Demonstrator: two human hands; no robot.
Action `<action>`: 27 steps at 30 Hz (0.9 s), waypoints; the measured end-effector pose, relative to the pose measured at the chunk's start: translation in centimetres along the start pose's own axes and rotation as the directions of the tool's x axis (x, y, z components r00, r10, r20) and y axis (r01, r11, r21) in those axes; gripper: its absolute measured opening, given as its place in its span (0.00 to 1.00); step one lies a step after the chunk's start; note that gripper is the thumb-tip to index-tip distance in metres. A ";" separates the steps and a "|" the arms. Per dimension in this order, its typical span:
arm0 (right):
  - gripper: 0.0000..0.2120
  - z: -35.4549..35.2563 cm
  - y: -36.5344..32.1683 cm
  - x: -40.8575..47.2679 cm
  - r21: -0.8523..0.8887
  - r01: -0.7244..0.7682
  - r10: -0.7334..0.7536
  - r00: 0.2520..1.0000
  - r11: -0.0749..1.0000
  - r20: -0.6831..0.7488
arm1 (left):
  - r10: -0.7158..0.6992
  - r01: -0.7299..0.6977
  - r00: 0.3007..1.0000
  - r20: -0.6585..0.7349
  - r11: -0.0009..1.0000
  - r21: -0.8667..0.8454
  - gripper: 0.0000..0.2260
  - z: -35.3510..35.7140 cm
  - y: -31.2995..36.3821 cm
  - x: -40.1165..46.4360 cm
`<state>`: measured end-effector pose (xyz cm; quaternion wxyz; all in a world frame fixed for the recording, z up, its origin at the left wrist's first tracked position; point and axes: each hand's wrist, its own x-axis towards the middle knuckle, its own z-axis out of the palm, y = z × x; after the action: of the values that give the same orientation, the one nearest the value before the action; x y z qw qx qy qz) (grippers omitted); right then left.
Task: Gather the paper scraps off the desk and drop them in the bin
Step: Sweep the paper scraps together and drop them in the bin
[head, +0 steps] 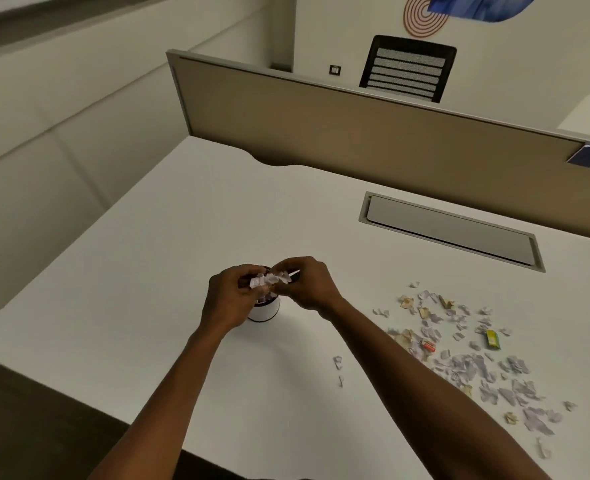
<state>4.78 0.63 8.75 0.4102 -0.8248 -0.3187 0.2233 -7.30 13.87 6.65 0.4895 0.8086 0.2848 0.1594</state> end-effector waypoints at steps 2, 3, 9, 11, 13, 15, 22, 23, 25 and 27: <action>0.15 0.8 -0.5 0.5 -0.125 0.064 -0.063 0.998 0.990 0.009 | -0.014 0.015 1.000 -0.014 0.999 0.044 0.15 -0.2 -0.4 0.2; 0.15 1.1 -0.7 0.7 -0.163 0.083 -0.081 0.997 0.983 0.017 | -0.015 0.016 1.000 -0.018 0.997 0.072 0.16 -0.1 -0.6 0.2; 0.17 1.9 -0.9 0.7 -0.317 0.154 -0.146 0.988 0.936 0.050 | 0.049 -0.044 0.998 -0.026 0.983 0.176 0.19 0.4 -0.9 0.1; 0.20 2.0 -0.9 0.6 -0.348 0.190 -0.178 0.982 0.918 0.067 | 0.084 -0.077 0.996 -0.026 0.974 0.213 0.19 0.5 -0.7 0.1; 0.20 2.1 -0.8 0.5 -0.360 0.225 -0.211 0.974 0.905 0.079 | 0.106 -0.097 0.994 -0.025 0.967 0.237 0.20 0.6 -0.7 0.1; 0.21 2.1 -0.7 0.2 -0.353 0.236 -0.226 0.972 0.905 0.071 | 0.113 -0.101 0.993 -0.030 0.961 0.258 0.20 0.7 -0.7 0.0; 0.13 -0.3 2.9 -3.7 -0.198 0.110 -0.147 0.972 0.974 -0.185 | 0.147 -0.116 0.985 -0.086 0.949 0.294 0.24 0.9 -0.3 -0.9; 0.12 -0.9 4.2 -4.9 -0.182 0.068 -0.110 0.966 0.981 -0.233 | 0.191 -0.158 0.976 -0.100 0.949 0.271 0.21 1.3 -0.1 -1.4; 0.10 -2.2 6.9 -7.6 -0.164 -0.025 -0.029 0.947 0.986 -0.320 | 0.283 -0.260 0.955 -0.094 0.944 0.205 0.17 2.6 0.2 -2.6; 0.10 -3.5 9.8 -10.4 -0.174 -0.131 0.052 0.916 0.976 -0.398 | 0.318 -0.314 0.948 -0.012 0.942 0.119 0.15 4.5 0.3 -3.9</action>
<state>3.15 -13.14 3.79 0.3710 -0.9032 -0.2119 0.0406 -7.84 8.25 4.88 0.4054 0.8683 0.1678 0.2315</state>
